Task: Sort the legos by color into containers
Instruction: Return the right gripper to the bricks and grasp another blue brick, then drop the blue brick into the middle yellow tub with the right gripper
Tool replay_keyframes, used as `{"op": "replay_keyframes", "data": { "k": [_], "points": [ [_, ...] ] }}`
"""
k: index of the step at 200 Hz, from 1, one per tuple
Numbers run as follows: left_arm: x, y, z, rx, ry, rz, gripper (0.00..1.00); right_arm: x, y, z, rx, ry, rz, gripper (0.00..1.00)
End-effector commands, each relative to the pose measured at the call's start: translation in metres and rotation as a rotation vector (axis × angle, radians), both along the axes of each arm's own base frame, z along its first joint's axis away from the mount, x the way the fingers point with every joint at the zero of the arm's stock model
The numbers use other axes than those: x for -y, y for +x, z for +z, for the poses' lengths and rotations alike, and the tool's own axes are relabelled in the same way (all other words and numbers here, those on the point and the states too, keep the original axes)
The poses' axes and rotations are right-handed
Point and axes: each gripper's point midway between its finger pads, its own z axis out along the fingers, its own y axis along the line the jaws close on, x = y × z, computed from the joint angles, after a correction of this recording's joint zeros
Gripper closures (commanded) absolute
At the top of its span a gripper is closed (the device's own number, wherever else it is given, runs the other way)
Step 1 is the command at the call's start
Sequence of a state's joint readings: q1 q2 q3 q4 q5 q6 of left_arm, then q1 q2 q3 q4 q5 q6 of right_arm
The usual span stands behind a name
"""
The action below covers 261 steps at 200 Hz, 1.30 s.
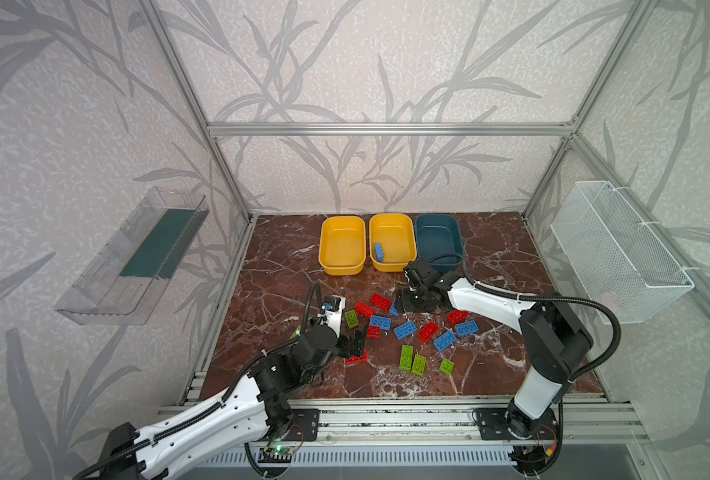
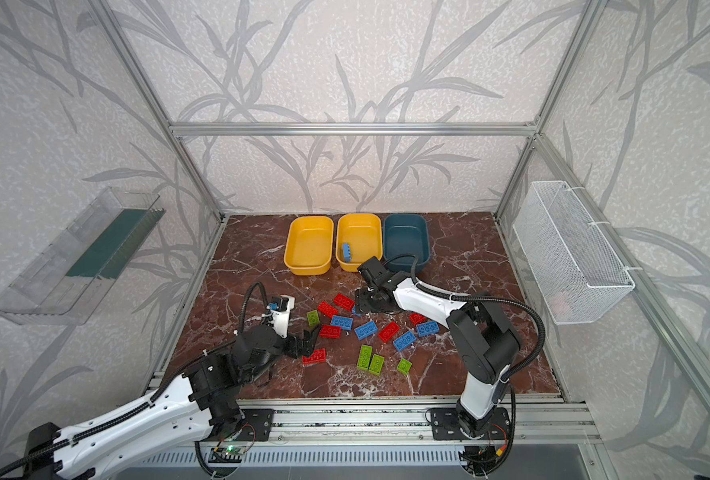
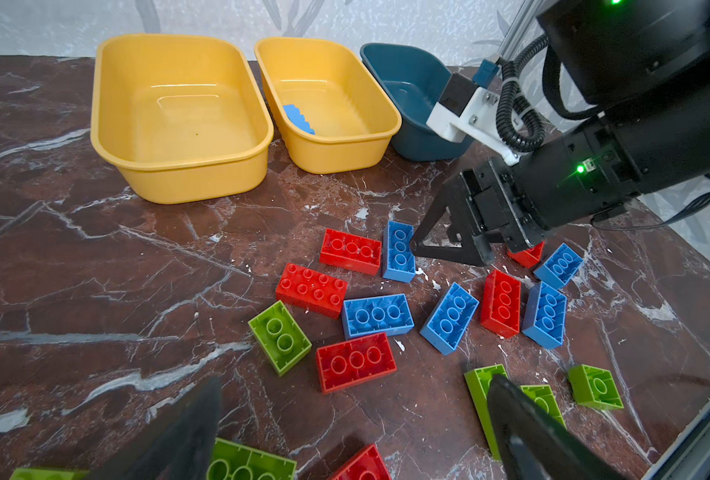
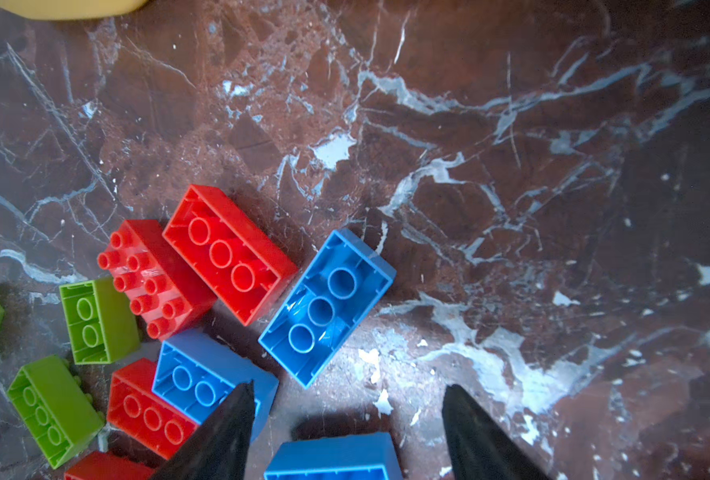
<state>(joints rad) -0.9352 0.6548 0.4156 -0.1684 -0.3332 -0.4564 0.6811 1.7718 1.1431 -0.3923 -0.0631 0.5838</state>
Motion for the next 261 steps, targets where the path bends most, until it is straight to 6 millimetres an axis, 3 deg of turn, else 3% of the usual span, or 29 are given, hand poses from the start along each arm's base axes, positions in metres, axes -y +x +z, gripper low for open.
{"op": "replay_keyframes", "data": {
  "k": [1,116,131,152,168,220,261],
  "points": [
    [-0.013,0.0,-0.01,-0.005,0.033,0.052,0.01,-0.008,0.002,-0.007,-0.02,0.011,0.002,0.28],
    [-0.016,0.003,-0.018,0.005,0.078,0.059,0.01,-0.027,0.003,-0.029,-0.068,-0.006,0.042,0.33],
    [-0.016,0.003,-0.019,0.007,0.082,0.062,0.01,-0.026,0.005,-0.029,-0.063,-0.01,0.04,0.4],
    [-0.017,0.004,-0.019,0.011,0.084,0.066,0.01,-0.026,0.006,-0.028,-0.062,-0.016,0.044,0.59],
    [-0.017,0.004,-0.02,0.011,0.085,0.068,0.01,-0.026,0.006,-0.025,-0.059,-0.019,0.046,0.68],
    [-0.013,0.007,-0.018,0.018,0.085,0.065,0.01,-0.021,0.01,-0.01,-0.025,-0.022,0.042,0.76],
    [-0.007,0.012,-0.015,0.025,0.101,0.058,0.01,-0.018,0.027,0.019,0.028,-0.005,0.043,0.8]
  ]
}}
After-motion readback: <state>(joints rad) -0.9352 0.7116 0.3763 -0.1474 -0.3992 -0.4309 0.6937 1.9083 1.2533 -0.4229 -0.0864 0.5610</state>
